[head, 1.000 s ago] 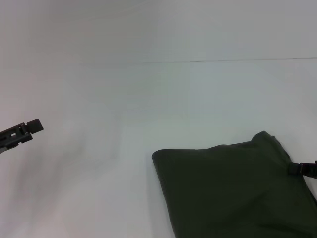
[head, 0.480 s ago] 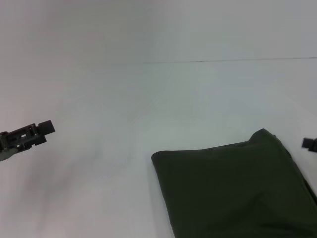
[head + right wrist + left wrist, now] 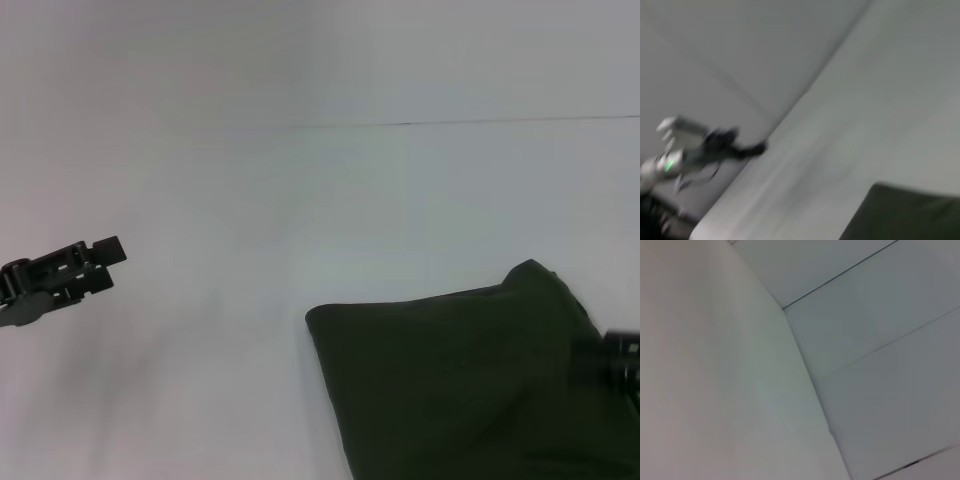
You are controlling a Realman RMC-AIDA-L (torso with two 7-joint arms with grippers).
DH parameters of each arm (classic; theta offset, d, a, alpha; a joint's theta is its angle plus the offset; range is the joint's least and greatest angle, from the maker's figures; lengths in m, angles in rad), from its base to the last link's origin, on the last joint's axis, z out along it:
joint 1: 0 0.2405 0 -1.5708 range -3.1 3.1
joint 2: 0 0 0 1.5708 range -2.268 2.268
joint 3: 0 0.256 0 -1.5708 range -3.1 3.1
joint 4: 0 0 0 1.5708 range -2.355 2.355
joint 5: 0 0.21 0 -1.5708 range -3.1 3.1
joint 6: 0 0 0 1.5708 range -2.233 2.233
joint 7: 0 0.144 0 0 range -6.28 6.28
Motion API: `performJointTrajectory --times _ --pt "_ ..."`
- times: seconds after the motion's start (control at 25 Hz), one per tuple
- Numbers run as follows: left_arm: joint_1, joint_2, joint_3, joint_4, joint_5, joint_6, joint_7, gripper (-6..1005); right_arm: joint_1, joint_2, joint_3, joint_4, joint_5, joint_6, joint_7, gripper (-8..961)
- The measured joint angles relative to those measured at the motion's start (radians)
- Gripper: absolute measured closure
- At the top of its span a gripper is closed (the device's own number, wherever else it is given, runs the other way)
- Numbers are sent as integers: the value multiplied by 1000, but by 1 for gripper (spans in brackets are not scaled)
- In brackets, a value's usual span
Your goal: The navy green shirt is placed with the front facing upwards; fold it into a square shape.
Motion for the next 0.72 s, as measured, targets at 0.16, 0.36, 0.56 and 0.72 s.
performJointTrajectory --times 0.16,0.36,0.56,0.72 --pt "-8 0 0 -19 2 -8 -28 105 -8 -16 20 16 -90 6 -4 162" --pt "-15 0 0 -31 2 -26 -48 107 -37 -93 94 64 -125 -6 -2 24" --pt "-19 -2 1 -49 3 -50 -50 109 -71 -125 107 67 -150 -9 -7 26" --pt "-23 -2 1 -57 3 -77 -50 111 -79 -115 106 69 -209 12 -19 27"
